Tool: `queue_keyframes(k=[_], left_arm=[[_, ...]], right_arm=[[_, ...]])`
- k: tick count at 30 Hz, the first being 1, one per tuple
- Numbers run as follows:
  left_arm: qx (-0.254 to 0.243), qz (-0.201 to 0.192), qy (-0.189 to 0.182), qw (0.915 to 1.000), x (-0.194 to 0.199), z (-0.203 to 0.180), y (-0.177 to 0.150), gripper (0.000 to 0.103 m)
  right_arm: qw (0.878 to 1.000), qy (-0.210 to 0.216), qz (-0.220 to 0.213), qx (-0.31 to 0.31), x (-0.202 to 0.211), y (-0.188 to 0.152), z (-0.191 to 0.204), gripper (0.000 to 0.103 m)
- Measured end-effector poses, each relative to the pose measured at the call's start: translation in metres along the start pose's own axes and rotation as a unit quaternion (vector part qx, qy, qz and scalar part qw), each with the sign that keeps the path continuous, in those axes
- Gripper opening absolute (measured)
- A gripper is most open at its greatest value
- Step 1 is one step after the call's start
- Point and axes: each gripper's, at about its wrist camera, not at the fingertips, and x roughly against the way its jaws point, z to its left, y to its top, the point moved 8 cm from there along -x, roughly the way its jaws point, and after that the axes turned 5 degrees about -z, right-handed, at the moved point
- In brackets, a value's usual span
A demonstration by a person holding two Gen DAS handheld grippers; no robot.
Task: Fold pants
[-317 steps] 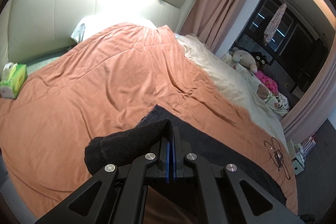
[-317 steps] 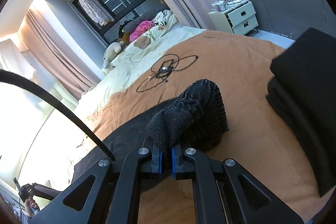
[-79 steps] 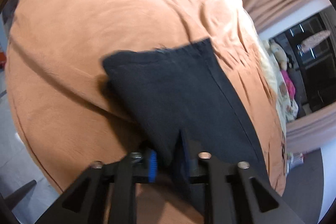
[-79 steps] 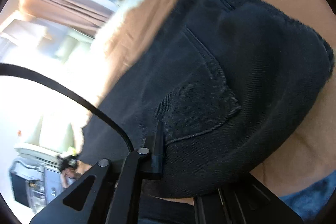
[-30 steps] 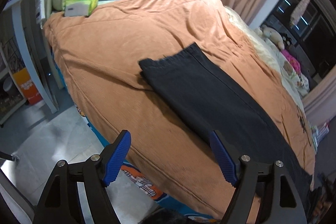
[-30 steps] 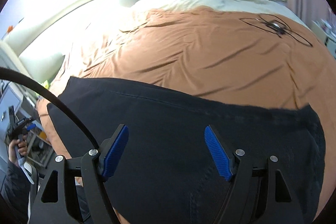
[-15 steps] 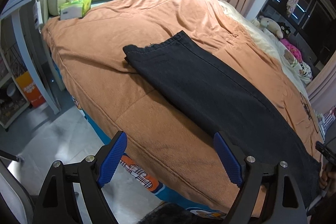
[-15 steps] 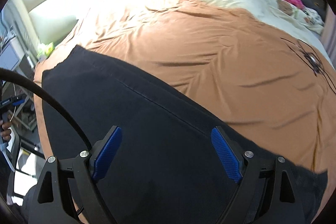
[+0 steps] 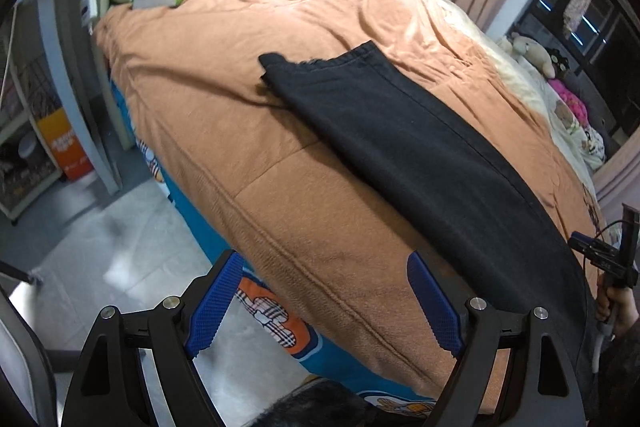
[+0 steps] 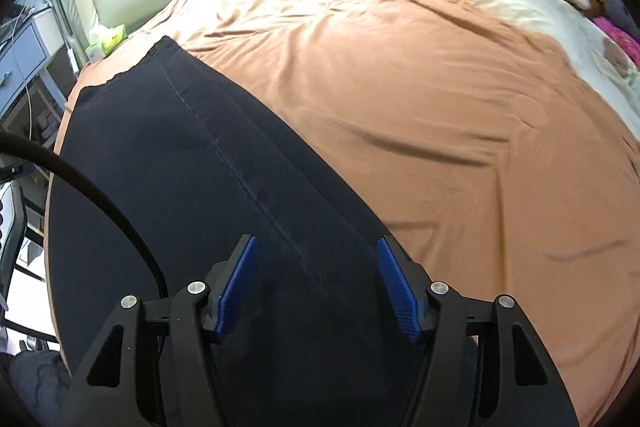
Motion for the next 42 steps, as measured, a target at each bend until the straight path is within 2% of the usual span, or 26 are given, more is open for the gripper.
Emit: queue_keyframes(k=[3,7,11,18,20,21,22,30,36,39,41,42], left_arm=[[-0.002,0.006,0.005,1.0000,-0.004,0.003,0.000,0.086],[-0.004,0.003,0.006,1.0000,-0.006,0.004,0.002,0.086],[0.001,0.003,0.009,1.0000,-0.010,0.008,0.003,0.086],[0.010,0.010,0.009,0.9999,-0.016,0.015,0.001,0.086],[0.011,0.012,0.009,0.9998,-0.018,0.016,0.000,0.086],[0.011,0.013,0.010,0.9998,-0.018,0.017,-0.001,0.086],[0.010,0.014,0.011,0.9998,-0.018,0.017,-0.002,0.086],[0.005,0.014,0.002,0.9999,-0.016,0.011,-0.004,0.086],[0.006,0.012,0.000,0.9999,-0.014,0.013,-0.002,0.086],[0.009,0.012,-0.001,0.9999,-0.015,0.013,-0.001,0.086],[0.011,0.008,-0.005,0.9999,-0.013,0.011,0.002,0.086],[0.011,0.005,-0.007,0.9999,-0.012,0.010,0.004,0.086]], right_arm=[[1.000,0.016,0.005,0.015,-0.021,0.013,0.006,0.061],[0.999,0.032,0.011,0.032,-0.045,0.031,0.017,0.050],[0.998,0.045,0.015,0.046,-0.064,0.042,0.028,0.049],[0.994,0.073,0.052,0.061,-0.099,0.047,0.039,0.033],[0.993,0.082,0.068,0.058,-0.107,0.046,0.040,0.022],[0.993,0.081,0.067,0.055,-0.108,0.048,0.040,0.003],[0.993,0.076,0.068,0.051,-0.109,0.050,0.038,0.000],[0.996,0.018,0.046,0.071,-0.094,0.074,0.042,0.000],[0.996,-0.033,0.061,0.056,-0.111,0.078,0.031,0.000],[0.995,-0.024,0.094,0.035,-0.137,0.066,0.031,0.000],[0.996,-0.023,0.080,0.032,-0.140,0.064,0.035,0.001],[0.996,-0.020,0.076,0.032,-0.138,0.064,0.036,0.005]])
